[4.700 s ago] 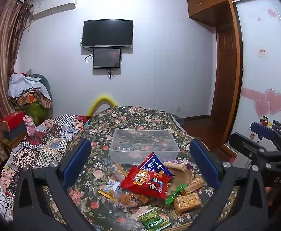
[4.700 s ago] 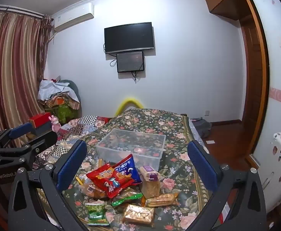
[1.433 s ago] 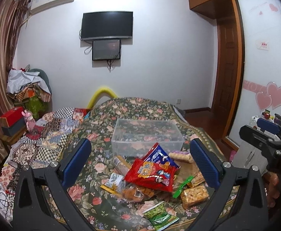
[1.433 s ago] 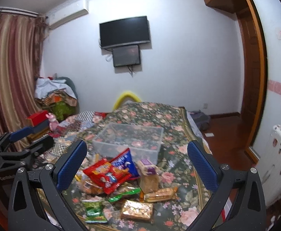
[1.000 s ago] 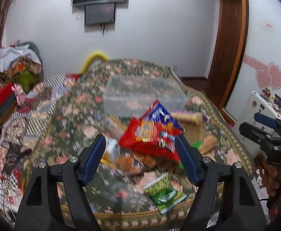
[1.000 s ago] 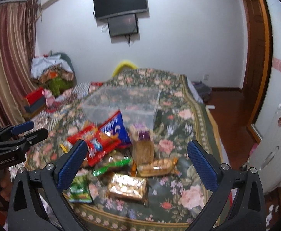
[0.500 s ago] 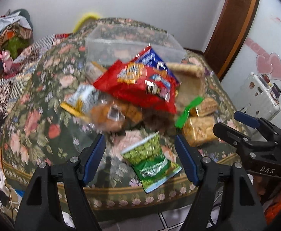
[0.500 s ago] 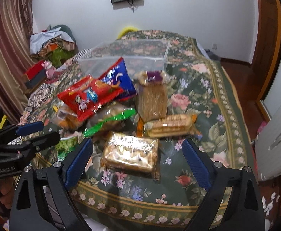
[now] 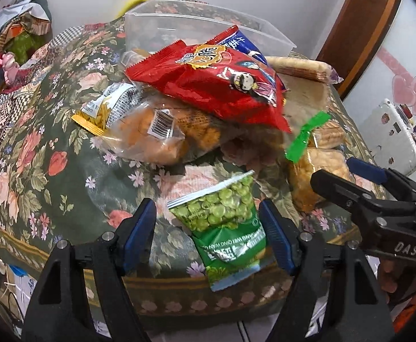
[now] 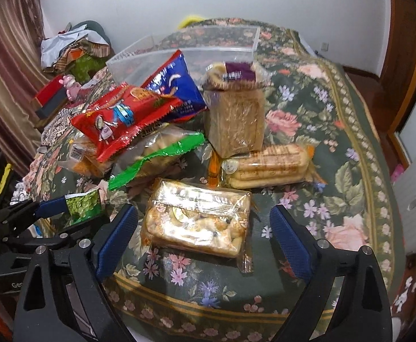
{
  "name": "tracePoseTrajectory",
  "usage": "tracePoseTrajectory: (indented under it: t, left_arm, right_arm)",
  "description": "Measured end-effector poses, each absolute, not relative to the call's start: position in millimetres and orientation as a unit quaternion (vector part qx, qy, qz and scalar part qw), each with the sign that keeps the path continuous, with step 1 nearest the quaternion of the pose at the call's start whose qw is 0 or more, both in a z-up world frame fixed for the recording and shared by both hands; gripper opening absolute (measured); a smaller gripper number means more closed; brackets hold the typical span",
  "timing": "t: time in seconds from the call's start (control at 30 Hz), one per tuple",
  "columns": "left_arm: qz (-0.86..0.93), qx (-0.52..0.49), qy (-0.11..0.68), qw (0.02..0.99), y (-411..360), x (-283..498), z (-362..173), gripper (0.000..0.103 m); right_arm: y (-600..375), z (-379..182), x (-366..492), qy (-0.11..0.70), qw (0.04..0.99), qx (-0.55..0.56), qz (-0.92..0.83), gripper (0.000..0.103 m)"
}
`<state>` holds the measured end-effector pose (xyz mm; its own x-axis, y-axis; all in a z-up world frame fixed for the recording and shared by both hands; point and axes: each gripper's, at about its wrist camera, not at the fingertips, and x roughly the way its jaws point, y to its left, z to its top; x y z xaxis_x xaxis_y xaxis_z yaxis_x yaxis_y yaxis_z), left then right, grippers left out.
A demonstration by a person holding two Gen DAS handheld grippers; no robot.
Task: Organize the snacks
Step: 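Grasp the green pea bag with the left tool while the right tool grasps the peanut cookie bag, then drop the green pea bag into the clear box while the right tool drops the cookie bag in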
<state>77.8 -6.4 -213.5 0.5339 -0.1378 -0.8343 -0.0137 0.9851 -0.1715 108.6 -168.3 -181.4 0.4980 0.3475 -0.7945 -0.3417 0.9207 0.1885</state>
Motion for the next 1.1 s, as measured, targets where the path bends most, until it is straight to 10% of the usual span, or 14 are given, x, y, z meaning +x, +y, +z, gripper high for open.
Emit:
tracePoseTrajectory:
  t: [0.2, 0.37, 1.1]
  left_arm:
    - [-0.029, -0.051, 0.466, 0.883, -6, 74, -214, 0.044]
    - [-0.043, -0.067, 0.469, 0.879, 1, 76, -210, 0.043]
    - [-0.038, -0.062, 0.363, 0.929, 12, 82, -123, 0.043]
  right_arm:
    - [-162, -195, 113, 0.481, 0.854, 0.005, 0.2, 0.092]
    - [-164, -190, 109, 0.473, 0.858, 0.0, 0.202, 0.076]
    - [-181, -112, 106, 0.363, 0.913, 0.004, 0.185, 0.074]
